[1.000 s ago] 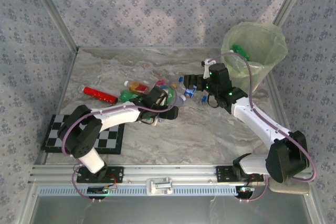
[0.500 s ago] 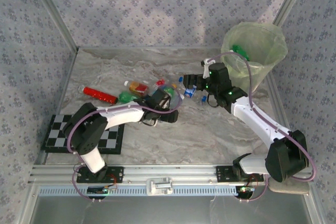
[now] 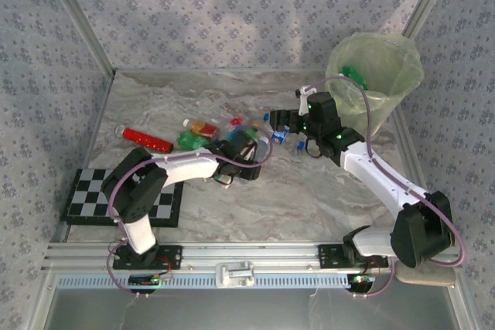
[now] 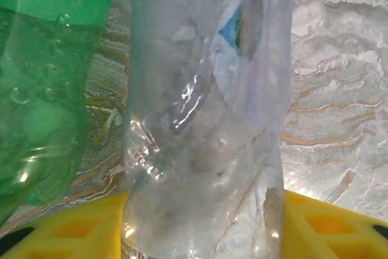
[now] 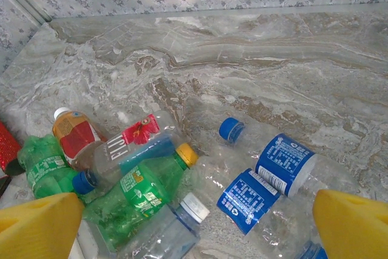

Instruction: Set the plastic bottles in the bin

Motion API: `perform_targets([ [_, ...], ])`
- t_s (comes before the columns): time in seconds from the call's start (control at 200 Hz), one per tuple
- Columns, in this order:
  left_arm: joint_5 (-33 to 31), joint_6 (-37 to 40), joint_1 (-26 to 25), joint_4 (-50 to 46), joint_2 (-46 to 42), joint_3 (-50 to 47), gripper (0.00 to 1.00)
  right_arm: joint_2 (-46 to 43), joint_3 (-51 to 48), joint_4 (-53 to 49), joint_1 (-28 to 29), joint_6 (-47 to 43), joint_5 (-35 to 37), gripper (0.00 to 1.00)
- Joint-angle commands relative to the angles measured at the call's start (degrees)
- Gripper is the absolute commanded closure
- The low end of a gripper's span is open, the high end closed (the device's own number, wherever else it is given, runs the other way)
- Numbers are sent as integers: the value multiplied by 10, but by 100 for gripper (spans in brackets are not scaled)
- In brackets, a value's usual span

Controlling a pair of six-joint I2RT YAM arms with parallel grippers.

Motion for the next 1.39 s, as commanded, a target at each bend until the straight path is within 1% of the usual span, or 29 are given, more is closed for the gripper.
perform_targets([
  [0.0, -2, 13, -7, -12, -4, 12, 52, -1, 18, -11, 2, -9, -9, 0],
  [0.205, -8, 8, -11, 31, -61, -16, 54, -1, 20, -20, -2, 1, -16, 0],
  [0.305, -20, 8, -10, 62, -102, -35, 54, -2, 20, -16, -9, 13, -51, 0],
  [0.435, -41, 9, -9, 127, -150, -69, 54, -1, 19, 2, -13, 39, -88, 0],
  [0.565, -52, 5, -3, 198, -188, -102, 55, 4, 11, 49, -13, 75, -127, 0],
  [0.725, -44, 3, -1, 264, -221, -133, 55, 29, 13, 96, -5, 115, -190, 0],
  [0.909, -21, 2, -1, 307, -253, -166, 55, 67, 28, 108, 16, 126, -220, 1],
  [1.044, -17, 2, -2, 313, -269, -178, 55, 89, 36, 116, 25, 136, -236, 3],
  [1.184, -19, 0, -2, 314, -270, -182, 55, 108, 42, 134, 33, 152, -259, 8],
  [1.389, -19, 1, -2, 316, -267, -179, 55, 134, 44, 165, 36, 185, -294, 22],
])
